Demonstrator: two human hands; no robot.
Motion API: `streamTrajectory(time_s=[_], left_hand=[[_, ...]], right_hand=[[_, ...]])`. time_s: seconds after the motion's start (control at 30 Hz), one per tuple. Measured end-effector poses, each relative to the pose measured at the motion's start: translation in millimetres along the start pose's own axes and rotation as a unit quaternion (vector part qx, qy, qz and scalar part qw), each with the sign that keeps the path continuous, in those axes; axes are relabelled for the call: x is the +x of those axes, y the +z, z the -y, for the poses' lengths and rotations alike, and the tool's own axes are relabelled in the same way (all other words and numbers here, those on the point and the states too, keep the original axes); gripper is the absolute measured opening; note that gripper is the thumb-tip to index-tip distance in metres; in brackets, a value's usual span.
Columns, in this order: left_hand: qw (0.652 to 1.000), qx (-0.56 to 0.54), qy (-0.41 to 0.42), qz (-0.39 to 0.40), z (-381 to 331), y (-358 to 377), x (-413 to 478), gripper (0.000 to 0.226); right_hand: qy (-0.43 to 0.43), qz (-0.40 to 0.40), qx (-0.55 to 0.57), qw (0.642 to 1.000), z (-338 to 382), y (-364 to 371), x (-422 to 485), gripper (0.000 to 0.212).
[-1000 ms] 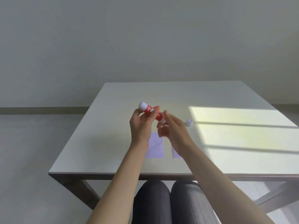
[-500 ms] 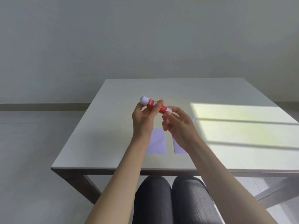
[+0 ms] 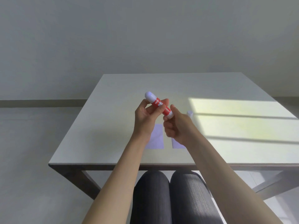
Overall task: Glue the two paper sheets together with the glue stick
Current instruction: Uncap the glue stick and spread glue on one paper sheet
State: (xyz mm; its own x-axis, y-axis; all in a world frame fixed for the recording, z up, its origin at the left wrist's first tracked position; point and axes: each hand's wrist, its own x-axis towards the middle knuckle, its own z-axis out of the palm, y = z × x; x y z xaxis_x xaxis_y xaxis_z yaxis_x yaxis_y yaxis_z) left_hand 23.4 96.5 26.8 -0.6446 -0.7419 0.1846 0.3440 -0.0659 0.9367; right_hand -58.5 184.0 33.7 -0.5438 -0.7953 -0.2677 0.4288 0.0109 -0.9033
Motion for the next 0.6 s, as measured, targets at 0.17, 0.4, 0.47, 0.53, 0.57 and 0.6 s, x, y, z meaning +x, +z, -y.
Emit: streamTrajectory(time_s=[0.17,0.4,0.47,0.53,0.57,0.6], left_hand=[[1.000,-0.011,0.001,0.020,-3,1,0,0.013],[0.999,-0.028,-0.020,0.039,5,-5,1,0.013],[0.998,-0.027,-0.019,0.056,7,-9,0,0.012],[0.998,-0.023,-0.016,0.056,8,-11,-2,0.011],[0.998,-0.013,-0.015,0.054,9,-11,-2,0.013],[0.998,0.000,-0.013,0.058,9,-11,-1,0.017]], right_hand=[[-0.052,-0.009,-0.082,0.995,4,-2,-8,0.058],[-0.054,0.026,0.006,0.998,-7,-9,-6,0.045],[0.020,0.008,0.055,0.998,-9,-8,-2,0.057],[0.005,0.025,0.054,0.998,-13,-8,-2,0.057],[-0.017,0.051,0.067,0.996,-15,-7,-3,0.050],[-0.040,0.077,0.091,0.992,-17,-5,-4,0.040]])
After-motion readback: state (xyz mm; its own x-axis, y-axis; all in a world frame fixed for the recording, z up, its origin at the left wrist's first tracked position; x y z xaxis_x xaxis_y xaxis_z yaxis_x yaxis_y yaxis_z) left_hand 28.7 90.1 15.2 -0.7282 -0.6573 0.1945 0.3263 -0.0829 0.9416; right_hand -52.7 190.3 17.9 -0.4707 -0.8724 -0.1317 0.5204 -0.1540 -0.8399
